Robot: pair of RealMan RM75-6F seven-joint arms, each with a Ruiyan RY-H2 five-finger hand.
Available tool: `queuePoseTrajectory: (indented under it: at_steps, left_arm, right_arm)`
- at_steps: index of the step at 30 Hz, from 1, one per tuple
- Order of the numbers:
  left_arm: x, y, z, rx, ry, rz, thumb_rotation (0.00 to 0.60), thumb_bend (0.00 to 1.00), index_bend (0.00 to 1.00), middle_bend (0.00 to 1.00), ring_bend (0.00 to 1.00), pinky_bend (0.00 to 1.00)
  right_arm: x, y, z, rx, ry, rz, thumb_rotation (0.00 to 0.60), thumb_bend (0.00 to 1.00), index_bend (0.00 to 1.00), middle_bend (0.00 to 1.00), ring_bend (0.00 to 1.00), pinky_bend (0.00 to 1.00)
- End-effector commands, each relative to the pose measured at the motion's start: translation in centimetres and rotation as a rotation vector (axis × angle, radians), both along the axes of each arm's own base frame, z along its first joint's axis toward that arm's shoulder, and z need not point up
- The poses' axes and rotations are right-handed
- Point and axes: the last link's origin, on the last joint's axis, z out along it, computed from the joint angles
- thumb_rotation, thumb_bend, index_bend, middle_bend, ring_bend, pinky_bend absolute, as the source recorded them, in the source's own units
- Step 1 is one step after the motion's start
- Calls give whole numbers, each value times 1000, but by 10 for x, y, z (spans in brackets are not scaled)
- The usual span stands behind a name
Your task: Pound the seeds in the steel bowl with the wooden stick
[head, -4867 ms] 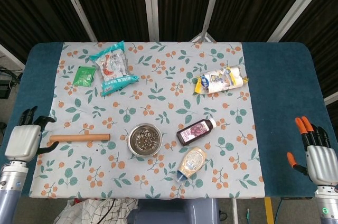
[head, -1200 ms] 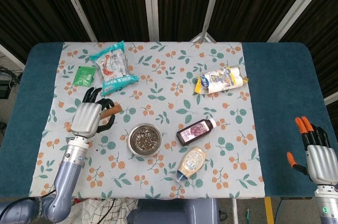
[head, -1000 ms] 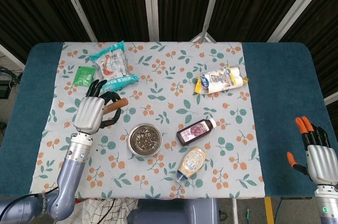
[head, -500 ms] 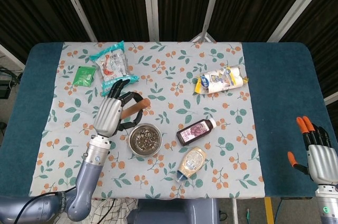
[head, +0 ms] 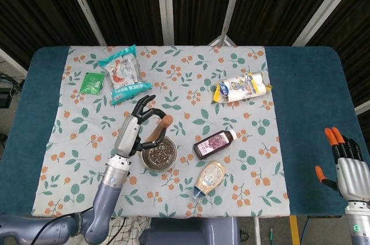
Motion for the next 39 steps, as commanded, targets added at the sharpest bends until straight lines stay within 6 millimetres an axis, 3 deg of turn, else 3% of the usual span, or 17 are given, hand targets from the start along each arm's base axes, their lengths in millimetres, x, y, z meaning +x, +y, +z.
queuePoseTrajectory:
  at_steps: [1,22,39]
  left_arm:
    - [0,-4,-12,-28,-41,-46,600,751,611,597,94,0]
    - [-18,-3,-42,-140,-155,-70,600,750,611,597,94,0]
    - [-39,1,-55,-180,-128,-73,600,749,611,598,94,0]
  right_arm:
    - [0,-1,0,2,0,-2,600,370,0,0,0,0]
    - [-2,-1,0,11,9,-3,600,370,0,0,0,0]
    - [-3,-2,-1,19,0,-14,600,370,0,0,0,0]
